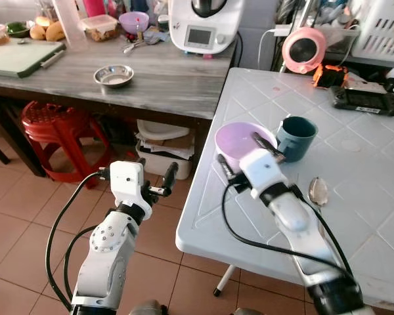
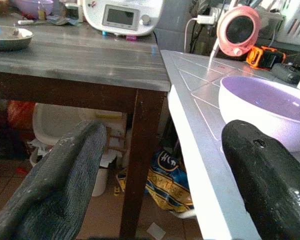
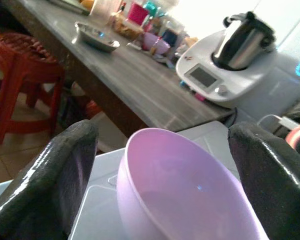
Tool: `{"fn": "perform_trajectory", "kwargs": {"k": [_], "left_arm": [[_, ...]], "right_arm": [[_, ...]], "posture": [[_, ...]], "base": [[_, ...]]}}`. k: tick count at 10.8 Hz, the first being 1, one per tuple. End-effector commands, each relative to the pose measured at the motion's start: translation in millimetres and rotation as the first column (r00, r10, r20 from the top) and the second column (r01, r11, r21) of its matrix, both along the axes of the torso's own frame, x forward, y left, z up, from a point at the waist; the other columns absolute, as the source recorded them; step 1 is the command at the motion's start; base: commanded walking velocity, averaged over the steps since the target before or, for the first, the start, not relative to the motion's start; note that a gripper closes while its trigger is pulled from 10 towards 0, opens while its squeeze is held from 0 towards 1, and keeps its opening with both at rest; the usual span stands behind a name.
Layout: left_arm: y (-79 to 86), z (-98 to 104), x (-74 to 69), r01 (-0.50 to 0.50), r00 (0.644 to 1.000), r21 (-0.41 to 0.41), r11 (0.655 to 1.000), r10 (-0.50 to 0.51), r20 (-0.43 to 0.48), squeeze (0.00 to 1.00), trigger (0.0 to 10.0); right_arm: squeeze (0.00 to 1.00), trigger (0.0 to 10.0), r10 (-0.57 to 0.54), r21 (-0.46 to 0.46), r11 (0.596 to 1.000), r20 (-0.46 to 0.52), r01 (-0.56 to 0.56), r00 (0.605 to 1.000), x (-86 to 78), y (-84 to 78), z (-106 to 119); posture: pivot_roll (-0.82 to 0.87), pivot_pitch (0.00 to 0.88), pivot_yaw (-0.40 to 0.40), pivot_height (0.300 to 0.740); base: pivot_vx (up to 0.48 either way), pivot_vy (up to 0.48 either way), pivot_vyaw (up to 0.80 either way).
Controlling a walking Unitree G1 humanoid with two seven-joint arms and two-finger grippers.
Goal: Setting the table
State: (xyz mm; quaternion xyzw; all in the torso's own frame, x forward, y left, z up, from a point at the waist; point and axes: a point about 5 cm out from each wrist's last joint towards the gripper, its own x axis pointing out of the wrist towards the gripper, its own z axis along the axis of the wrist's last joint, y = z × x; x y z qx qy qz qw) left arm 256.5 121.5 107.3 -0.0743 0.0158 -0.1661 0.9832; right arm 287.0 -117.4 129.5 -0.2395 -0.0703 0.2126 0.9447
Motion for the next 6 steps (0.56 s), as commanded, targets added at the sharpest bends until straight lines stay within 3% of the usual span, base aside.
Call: {"fn": "perform_trajectory", "kwargs": {"k": [1, 2, 6], "left_arm": [[-0.7, 4, -1.6, 0.016, 1.000, 0.006, 1.000, -0.016, 0.005, 0.00, 10.0], [-0.7, 4, -1.7, 0.017, 1.000, 0.007, 1.000, -0.017, 0.003, 0.00, 10.0], [-3.9, 0, -3.6, 0.051, 0.998, 0.021, 0.998, -0.051, -0.032, 0.00, 10.0]], "right_arm": [[0.08, 10.0, 0.019, -0.023, 1.000, -0.025, -0.019, 1.000, 5.2, 0.6, 0], [0.00, 10.0, 0.034, -0.029, 0.999, -0.034, -0.035, 0.999, 6.1, 1.4, 0], [0.00, 10.0, -0.004, -0.003, 1.000, -0.139, 0.004, 0.990, 28.9, -5.1, 8]], "posture": [[0.05, 0.004, 0.013, 0.740], [0.05, 0.005, 0.013, 0.740], [0.04, 0.011, 0.015, 0.740]], "base": [[0.000, 0.000, 0.00], [0.000, 0.000, 0.00], [0.000, 0.000, 0.00]]}}
